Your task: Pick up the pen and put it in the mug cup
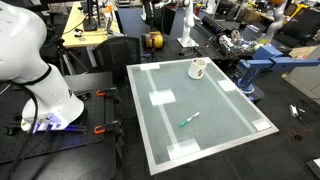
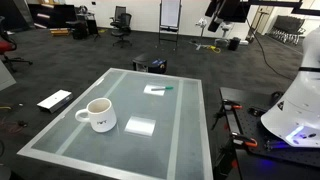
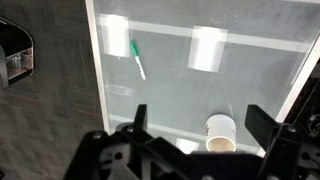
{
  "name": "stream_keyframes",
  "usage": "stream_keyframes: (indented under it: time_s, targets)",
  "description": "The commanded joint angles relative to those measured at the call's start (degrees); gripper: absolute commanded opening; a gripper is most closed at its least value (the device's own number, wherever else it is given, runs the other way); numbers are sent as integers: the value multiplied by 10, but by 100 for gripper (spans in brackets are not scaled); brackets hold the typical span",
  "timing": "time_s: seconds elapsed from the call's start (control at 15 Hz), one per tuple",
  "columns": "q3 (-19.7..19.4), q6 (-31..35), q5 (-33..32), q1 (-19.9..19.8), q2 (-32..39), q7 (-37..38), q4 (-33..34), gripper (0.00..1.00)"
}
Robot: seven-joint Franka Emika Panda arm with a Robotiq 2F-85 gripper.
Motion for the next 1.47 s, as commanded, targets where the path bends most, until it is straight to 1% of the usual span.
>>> stream_keyframes:
  time_s: [0.0,0.47,0.73,1.0,1.2,1.33,1.4]
  targets:
    - [-10,-2,-8,13,2,7,1,100]
    - [-8,-2,-11,12,4,8,1,100]
    - [-22,12,-10,11,2,1,-7,100]
    - [-47,28,-9,8,7,-10,-23,100]
    - [-65,57,-14,0,17,-14,-38,100]
    - [-84,90,-16,-5,31,-22,-48,100]
    - [-95,119,-15,-7,38,-28,-56,100]
